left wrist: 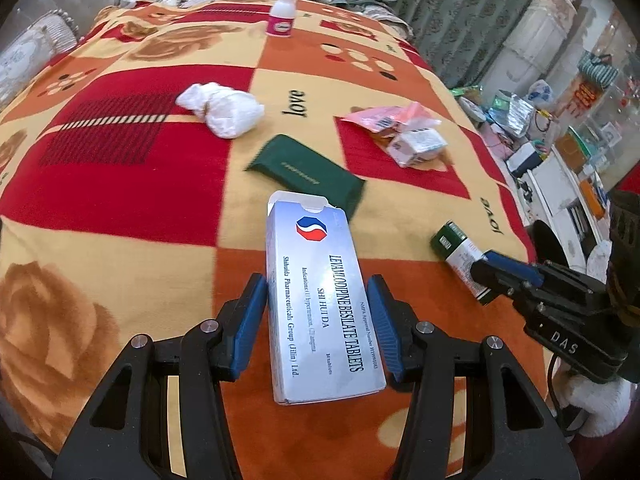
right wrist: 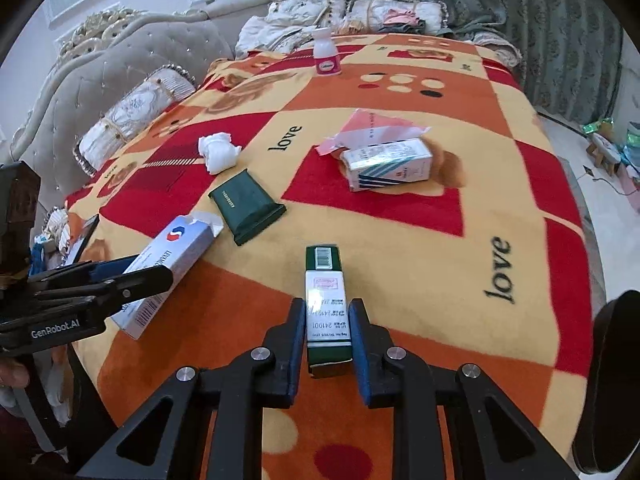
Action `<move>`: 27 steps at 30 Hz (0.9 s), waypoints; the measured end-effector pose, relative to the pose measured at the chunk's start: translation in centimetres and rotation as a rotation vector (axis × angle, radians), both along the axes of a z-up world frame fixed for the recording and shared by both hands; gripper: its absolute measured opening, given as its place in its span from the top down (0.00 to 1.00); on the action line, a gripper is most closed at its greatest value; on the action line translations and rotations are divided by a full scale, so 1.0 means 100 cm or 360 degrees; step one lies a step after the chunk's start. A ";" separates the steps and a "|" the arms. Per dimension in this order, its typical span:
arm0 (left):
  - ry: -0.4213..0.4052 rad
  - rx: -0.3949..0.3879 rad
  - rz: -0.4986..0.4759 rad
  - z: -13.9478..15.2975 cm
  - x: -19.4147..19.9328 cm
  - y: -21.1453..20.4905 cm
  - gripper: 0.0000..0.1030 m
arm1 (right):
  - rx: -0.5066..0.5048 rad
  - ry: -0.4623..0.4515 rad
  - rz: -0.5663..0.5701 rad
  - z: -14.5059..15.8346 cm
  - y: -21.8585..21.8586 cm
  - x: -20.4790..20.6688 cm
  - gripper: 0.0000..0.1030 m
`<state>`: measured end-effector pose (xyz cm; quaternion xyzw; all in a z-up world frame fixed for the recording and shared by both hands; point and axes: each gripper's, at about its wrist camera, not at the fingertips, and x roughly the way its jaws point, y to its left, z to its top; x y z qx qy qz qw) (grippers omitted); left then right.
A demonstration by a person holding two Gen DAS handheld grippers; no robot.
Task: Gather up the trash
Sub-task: 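Carry both medicine boxes to the black bin and open both tools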
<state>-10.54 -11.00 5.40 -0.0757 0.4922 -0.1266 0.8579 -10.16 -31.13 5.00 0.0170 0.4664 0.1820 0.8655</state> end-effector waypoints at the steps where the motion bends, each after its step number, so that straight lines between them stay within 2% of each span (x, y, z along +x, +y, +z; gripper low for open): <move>1: 0.0001 0.0000 -0.0007 0.000 0.000 -0.002 0.51 | 0.0003 0.0010 -0.0002 0.000 -0.002 -0.002 0.80; 4: 0.0017 -0.0001 -0.0025 -0.004 0.000 -0.009 0.51 | -0.0032 0.0097 0.0026 -0.009 -0.004 -0.006 0.80; 6: 0.0024 0.0007 -0.0034 -0.006 0.000 -0.012 0.51 | -0.0062 0.0079 0.0030 -0.009 -0.003 -0.008 0.79; 8: 0.0026 0.0015 -0.0044 -0.006 -0.001 -0.015 0.51 | -0.0075 0.0079 0.0027 -0.009 -0.002 -0.007 0.67; 10: 0.0022 0.0024 -0.0048 -0.006 0.000 -0.016 0.51 | -0.0049 0.0067 0.0023 -0.006 -0.002 -0.004 0.64; 15: 0.0015 0.0033 -0.0060 -0.006 -0.002 -0.019 0.51 | -0.0108 0.0087 0.0046 -0.014 0.009 0.008 0.64; 16: 0.0012 0.0034 -0.0065 -0.005 -0.003 -0.020 0.51 | -0.0138 0.0094 0.0045 -0.018 0.011 0.009 0.74; 17: 0.0010 0.0036 -0.0072 -0.005 -0.003 -0.022 0.51 | -0.0157 0.0098 0.0041 -0.020 0.012 0.010 0.77; 27: -0.0047 0.0028 -0.0194 0.007 -0.007 -0.053 0.52 | -0.0103 0.0022 -0.0045 -0.003 -0.018 -0.007 0.79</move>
